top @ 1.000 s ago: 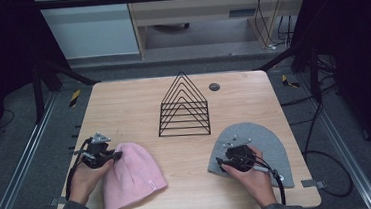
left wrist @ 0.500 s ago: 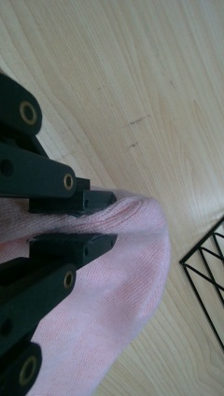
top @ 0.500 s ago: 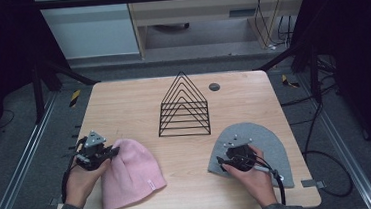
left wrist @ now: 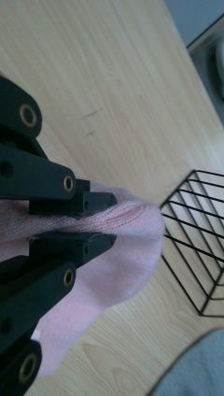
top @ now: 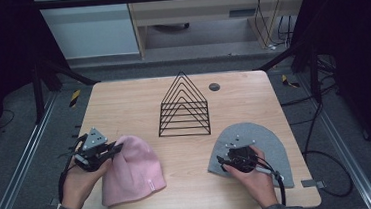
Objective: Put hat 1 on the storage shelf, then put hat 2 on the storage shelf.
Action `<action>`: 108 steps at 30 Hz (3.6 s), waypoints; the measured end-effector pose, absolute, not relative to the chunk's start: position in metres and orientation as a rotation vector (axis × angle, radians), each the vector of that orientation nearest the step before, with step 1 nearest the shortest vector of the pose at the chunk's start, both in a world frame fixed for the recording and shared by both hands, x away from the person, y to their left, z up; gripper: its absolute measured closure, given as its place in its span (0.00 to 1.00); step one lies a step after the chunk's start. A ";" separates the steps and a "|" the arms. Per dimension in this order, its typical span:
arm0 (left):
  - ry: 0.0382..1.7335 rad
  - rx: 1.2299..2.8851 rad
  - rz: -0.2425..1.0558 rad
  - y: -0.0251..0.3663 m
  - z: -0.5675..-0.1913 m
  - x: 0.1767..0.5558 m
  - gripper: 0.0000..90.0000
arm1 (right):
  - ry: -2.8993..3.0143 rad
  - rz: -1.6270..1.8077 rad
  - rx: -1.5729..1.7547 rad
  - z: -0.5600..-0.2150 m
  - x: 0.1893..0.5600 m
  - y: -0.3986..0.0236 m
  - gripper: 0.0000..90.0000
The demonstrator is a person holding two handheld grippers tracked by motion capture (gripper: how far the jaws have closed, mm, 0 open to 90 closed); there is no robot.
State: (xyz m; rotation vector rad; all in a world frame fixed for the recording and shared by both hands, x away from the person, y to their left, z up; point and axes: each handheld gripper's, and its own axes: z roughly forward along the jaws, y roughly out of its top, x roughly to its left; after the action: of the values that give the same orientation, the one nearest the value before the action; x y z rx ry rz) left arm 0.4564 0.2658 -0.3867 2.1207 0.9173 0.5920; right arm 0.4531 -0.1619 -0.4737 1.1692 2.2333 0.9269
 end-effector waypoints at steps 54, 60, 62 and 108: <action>0.699 2.059 0.705 0.248 -0.229 0.483 0.91 | 2.483 1.051 0.720 -0.352 0.481 -0.025 0.44; 0.668 2.022 0.708 0.241 -0.213 0.483 0.91 | 2.485 1.132 0.735 -0.346 0.497 -0.016 0.46; 0.662 2.008 0.705 0.239 -0.209 0.484 0.91 | 2.493 1.154 0.743 -0.343 0.503 -0.013 0.46; 0.619 1.927 0.612 0.147 -0.178 0.606 0.91 | 2.280 1.203 0.906 -0.283 0.590 -0.110 0.93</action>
State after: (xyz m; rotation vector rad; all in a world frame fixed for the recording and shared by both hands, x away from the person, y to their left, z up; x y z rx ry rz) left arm 0.6058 0.1471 -0.1784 1.9275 0.6192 0.6122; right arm 0.5904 -0.1101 -0.2832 0.9057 2.2800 1.2032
